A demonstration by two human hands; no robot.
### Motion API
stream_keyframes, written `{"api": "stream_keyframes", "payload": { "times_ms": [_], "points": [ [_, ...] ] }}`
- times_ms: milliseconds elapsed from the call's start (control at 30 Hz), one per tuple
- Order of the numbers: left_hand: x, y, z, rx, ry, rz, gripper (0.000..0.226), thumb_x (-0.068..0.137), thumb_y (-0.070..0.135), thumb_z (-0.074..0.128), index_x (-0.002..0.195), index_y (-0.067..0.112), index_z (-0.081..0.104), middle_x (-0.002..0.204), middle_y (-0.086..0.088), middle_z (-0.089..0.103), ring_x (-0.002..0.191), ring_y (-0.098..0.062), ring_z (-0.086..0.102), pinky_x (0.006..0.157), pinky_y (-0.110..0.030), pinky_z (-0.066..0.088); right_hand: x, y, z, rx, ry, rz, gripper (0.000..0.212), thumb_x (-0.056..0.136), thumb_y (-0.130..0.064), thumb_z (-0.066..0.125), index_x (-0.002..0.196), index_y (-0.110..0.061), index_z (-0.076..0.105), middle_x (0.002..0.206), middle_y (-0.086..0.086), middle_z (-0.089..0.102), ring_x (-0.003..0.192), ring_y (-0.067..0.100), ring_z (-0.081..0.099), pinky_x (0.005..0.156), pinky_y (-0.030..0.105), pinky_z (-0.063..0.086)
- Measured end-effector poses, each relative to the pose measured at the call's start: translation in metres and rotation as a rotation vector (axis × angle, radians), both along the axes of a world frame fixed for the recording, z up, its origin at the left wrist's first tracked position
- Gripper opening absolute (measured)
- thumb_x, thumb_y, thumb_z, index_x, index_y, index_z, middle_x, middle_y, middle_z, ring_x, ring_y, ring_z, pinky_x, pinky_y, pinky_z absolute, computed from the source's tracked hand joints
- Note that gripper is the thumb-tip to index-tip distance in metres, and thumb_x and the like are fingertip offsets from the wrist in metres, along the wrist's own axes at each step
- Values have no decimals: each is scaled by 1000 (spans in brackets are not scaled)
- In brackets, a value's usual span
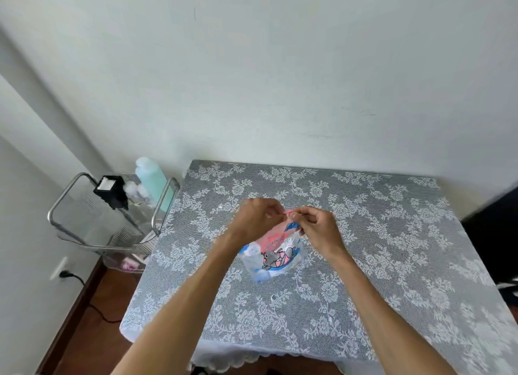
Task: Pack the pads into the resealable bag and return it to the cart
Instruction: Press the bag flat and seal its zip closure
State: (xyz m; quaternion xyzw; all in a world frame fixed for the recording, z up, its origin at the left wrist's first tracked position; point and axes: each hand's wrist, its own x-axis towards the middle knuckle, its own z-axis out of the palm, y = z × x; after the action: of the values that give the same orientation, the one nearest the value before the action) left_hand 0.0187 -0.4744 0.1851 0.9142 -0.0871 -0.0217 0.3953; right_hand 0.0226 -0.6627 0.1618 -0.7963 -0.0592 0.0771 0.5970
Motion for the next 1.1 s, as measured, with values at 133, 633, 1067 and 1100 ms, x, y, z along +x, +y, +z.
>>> {"api": "stream_keyframes", "payload": {
  "times_ms": [133,633,1067,1100],
  "points": [
    [5,-3,0,-2,1,-8,10,89,19,69,95,12,71,91,-1,76,82,-9,70,82,-30,59,4,1,4,-12,27,22,6,84,-32,73,88,-31,69,74,-10,75,62,1,70,53,16,54],
    [2,1,-16,-42,44,1,10,85,19,73,91,11,74,85,3,76,70,3,69,69,-19,57,-2,-2,1,-55,11,35,6,84,-28,76,87,-28,71,68,-15,73,61,-2,70,50,11,50],
    [-2,8,-24,124,85,-31,15,94,20,60,103,13,69,98,-3,73,78,-13,64,66,-22,48,3,0,-3,-98,112,135,17,79,-32,78,93,-23,74,82,-3,77,74,14,74,63,27,58],
    [-2,7,-24,131,86,-36,15,95,20,60,103,12,69,98,-3,73,80,-15,65,69,-25,51,4,1,-4,-115,101,139,16,81,-31,76,94,-22,74,83,-2,77,75,16,74,66,31,58]
  ]
}}
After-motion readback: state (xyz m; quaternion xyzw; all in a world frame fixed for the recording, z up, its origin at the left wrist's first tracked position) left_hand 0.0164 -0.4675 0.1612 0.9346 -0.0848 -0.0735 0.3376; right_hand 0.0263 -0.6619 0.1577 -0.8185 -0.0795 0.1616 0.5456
